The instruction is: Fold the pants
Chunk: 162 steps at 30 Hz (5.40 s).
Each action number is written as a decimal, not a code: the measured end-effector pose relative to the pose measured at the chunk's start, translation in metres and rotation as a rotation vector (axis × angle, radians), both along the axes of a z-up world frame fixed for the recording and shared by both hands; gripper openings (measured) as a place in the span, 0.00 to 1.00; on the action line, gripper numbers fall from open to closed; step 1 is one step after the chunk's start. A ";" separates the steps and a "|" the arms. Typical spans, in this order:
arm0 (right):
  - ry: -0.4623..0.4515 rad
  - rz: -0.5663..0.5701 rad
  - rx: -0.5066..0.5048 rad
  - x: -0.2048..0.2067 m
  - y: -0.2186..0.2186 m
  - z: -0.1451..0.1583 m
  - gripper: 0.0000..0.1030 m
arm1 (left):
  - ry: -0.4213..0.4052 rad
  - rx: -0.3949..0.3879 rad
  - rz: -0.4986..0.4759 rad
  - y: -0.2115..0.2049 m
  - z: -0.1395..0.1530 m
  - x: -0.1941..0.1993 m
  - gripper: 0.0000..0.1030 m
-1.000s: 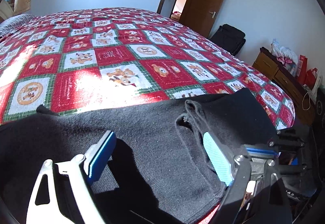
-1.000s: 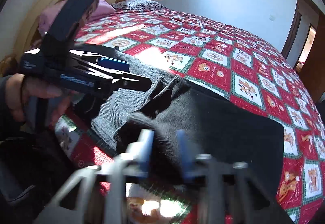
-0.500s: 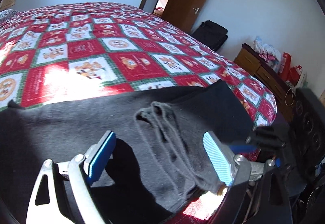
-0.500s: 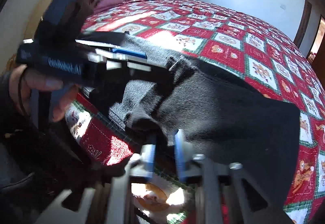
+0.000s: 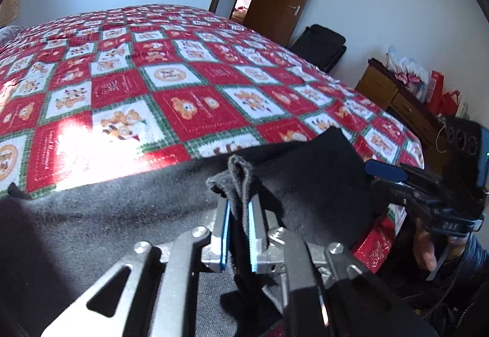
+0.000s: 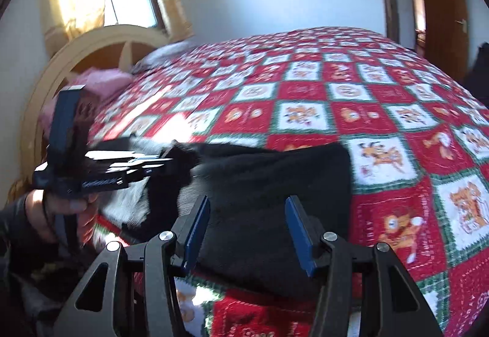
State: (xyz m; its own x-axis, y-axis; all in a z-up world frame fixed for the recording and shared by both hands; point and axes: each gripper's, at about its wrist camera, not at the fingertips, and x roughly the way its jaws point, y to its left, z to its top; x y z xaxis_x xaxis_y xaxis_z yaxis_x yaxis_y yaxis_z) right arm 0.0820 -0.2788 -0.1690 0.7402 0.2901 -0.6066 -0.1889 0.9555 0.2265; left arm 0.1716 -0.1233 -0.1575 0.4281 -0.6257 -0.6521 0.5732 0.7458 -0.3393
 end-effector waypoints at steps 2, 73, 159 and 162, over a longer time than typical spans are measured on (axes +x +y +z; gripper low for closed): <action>-0.015 -0.031 0.022 -0.001 -0.009 0.004 0.52 | -0.003 0.000 0.026 0.009 0.006 0.002 0.10; 0.113 0.422 -0.317 0.019 0.201 -0.041 0.61 | -0.116 0.327 0.489 0.198 -0.011 -0.034 0.90; 0.008 0.130 -0.015 0.034 0.154 -0.004 0.47 | -0.074 -0.161 0.575 0.338 -0.012 -0.055 0.21; 0.010 0.111 -0.007 0.035 0.148 -0.002 0.47 | -0.129 -0.173 0.557 0.330 0.006 -0.060 0.21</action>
